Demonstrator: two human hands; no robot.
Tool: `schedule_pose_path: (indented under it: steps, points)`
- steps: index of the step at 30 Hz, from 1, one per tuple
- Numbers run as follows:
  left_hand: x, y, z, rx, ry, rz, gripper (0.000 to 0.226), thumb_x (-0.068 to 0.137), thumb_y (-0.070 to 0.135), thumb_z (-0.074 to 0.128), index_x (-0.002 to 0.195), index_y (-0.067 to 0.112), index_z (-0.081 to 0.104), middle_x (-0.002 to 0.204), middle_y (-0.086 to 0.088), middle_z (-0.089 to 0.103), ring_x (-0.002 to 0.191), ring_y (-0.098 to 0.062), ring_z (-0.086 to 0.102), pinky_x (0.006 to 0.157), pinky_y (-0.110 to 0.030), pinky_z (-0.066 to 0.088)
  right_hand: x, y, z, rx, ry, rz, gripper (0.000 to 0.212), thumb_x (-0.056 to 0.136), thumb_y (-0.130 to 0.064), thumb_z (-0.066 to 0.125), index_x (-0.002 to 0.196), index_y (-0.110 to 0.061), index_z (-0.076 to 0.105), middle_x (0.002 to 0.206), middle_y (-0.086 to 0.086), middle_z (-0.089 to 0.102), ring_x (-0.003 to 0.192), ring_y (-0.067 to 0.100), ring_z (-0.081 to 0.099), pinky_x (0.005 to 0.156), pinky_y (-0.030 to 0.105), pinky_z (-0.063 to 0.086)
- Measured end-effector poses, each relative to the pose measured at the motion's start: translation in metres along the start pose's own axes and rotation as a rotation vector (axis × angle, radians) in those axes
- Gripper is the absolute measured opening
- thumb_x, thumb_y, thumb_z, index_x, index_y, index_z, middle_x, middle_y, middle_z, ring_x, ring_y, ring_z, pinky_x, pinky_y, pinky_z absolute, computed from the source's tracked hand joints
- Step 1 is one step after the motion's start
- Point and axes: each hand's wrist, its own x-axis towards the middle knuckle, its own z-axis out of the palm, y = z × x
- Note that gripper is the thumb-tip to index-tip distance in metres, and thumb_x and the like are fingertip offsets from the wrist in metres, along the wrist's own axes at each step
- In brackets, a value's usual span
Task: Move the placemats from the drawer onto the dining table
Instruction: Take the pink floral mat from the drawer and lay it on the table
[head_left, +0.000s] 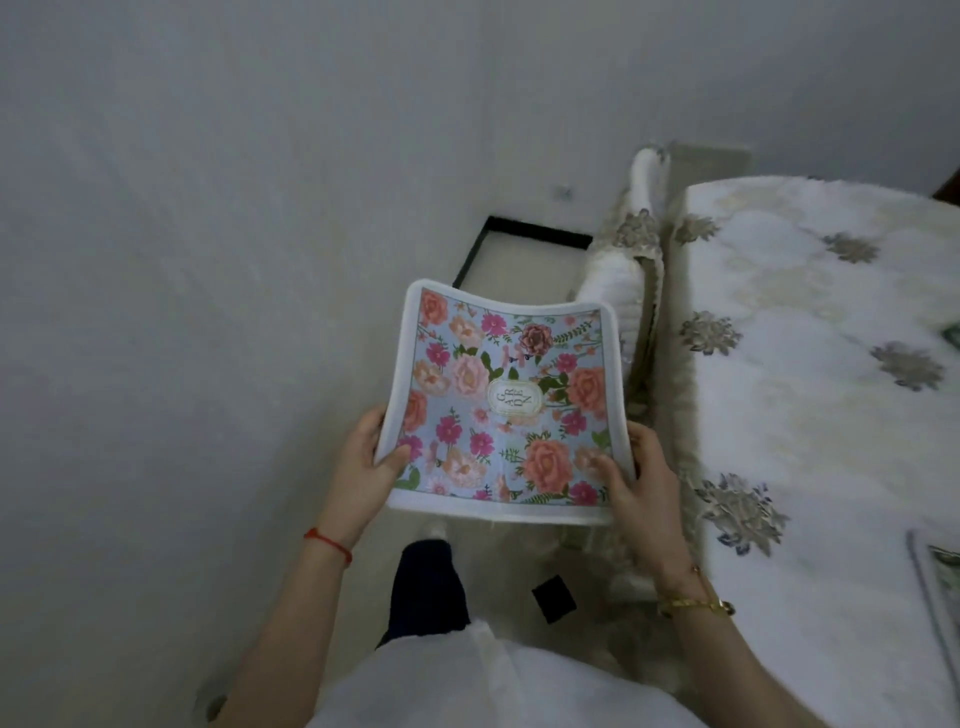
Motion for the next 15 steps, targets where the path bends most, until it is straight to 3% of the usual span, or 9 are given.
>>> schedule_pose_path:
  steps: [7,10,15]
  points:
    - [0.177,0.048,0.021,0.071,-0.399,0.053,0.046,0.088,-0.004,0.057,0.13,0.013,0.049,0.115,-0.001,0.064,0.101,-0.014,0.065,0.083,-0.026,0.057,0.07,-0.011,0.034,-0.008,0.369,0.155,0.027,0.093,-0.019,0.059,0.117,-0.027,0.048,0.106,-0.011,0.065,0.087,0.002,0.067,0.065,0.026,0.059]
    - [0.231,0.063,0.041,0.11,-0.558,0.066,0.043,0.089,-0.003,0.057,0.124,0.021,0.049,0.111,0.005,0.064,0.093,-0.005,0.067,0.075,-0.022,0.057,0.084,-0.014,0.043,-0.025,0.513,0.226,0.027,0.093,-0.019,0.059,0.116,-0.027,0.047,0.104,-0.011,0.065,0.088,0.006,0.068,0.066,0.033,0.06]
    - [0.295,0.079,0.091,0.174,-0.791,0.07,0.038,0.089,0.002,0.059,0.122,0.019,0.051,0.109,0.002,0.064,0.095,-0.01,0.066,0.071,-0.02,0.057,0.098,-0.019,0.046,-0.046,0.701,0.324,0.033,0.094,-0.018,0.057,0.124,-0.023,0.045,0.109,-0.009,0.062,0.092,0.001,0.065,0.068,0.02,0.058]
